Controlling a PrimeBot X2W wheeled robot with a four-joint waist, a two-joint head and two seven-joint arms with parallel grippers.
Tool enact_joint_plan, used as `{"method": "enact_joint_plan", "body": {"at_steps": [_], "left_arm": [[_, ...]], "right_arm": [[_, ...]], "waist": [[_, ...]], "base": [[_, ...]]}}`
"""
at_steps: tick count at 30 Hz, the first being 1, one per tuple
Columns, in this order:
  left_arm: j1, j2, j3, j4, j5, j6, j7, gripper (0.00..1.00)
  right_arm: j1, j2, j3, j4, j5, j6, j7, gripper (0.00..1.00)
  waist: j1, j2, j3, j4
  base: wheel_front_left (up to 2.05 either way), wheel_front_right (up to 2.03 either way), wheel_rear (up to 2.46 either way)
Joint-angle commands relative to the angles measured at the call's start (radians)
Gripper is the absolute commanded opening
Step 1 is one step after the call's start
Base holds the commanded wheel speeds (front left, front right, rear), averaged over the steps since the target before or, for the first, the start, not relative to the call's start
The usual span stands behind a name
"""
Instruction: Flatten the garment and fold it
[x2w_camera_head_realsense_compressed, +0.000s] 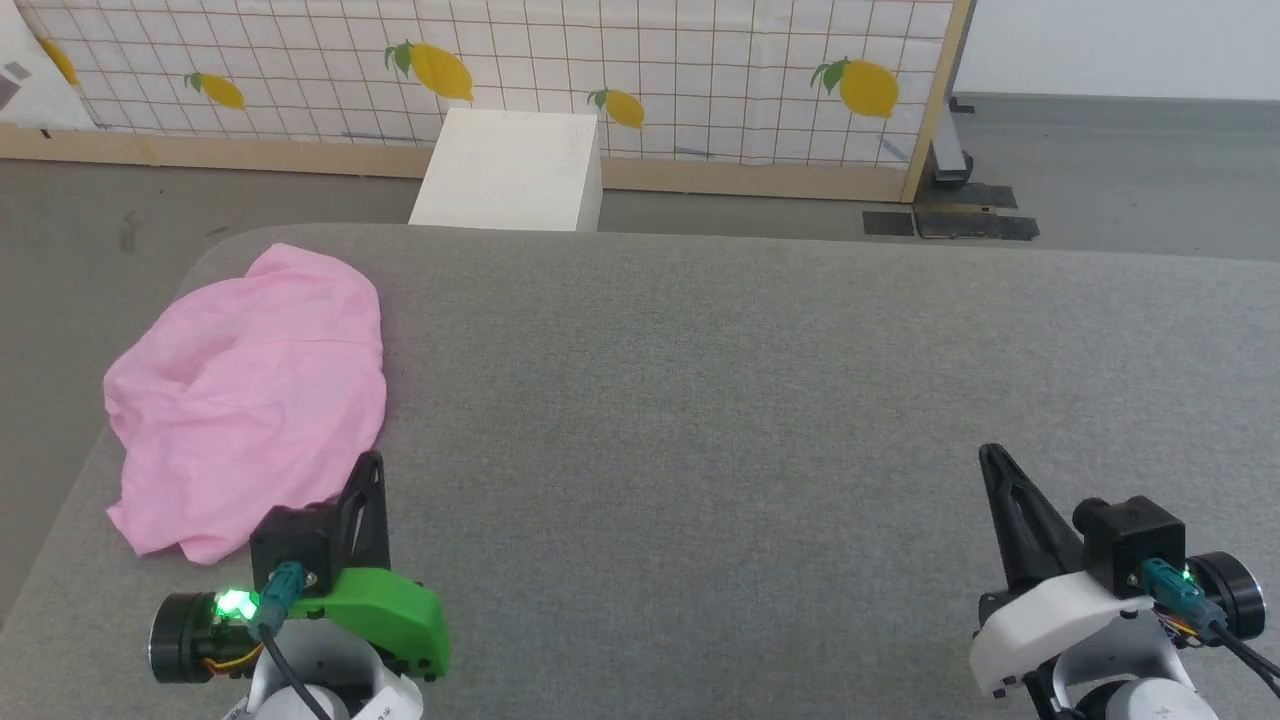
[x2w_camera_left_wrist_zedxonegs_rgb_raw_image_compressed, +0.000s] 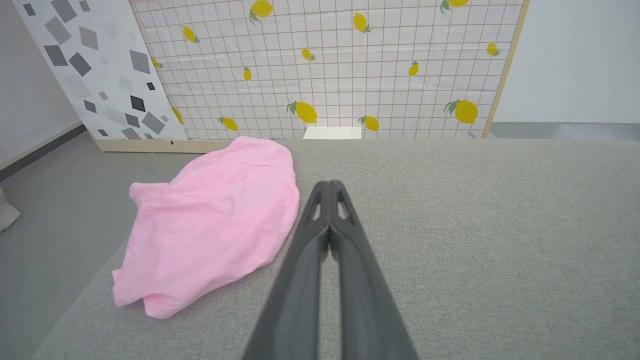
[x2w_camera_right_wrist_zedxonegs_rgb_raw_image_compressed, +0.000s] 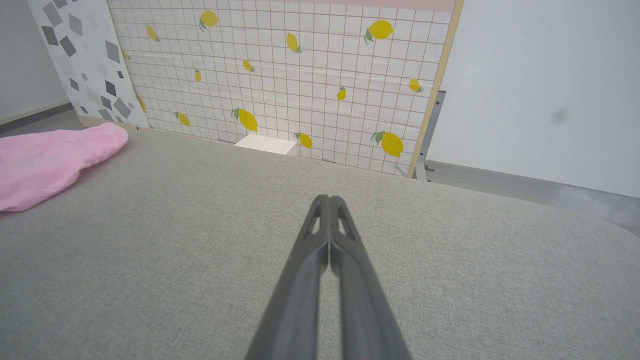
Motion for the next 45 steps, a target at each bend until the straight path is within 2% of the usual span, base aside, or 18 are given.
{"method": "enact_joint_plan", "body": {"at_steps": [1, 45], "left_arm": [[0.012, -0.003, 0.004, -0.003, 0.013, 0.007, 0.001, 0.0], [0.012, -0.003, 0.004, -0.003, 0.013, 0.007, 0.001, 0.0]], "right_arm": [[-0.018, 0.003, 0.002, -0.006, -0.006, -0.002, 0.003, 0.0], [-0.018, 0.003, 0.002, -0.006, -0.006, -0.002, 0.003, 0.0]], "waist": [[0.0, 0.0, 0.0, 0.0], [0.0, 0.0, 0.0, 0.0]], "base": [[0.0, 0.0, 0.0], [0.0, 0.0, 0.0]]}}
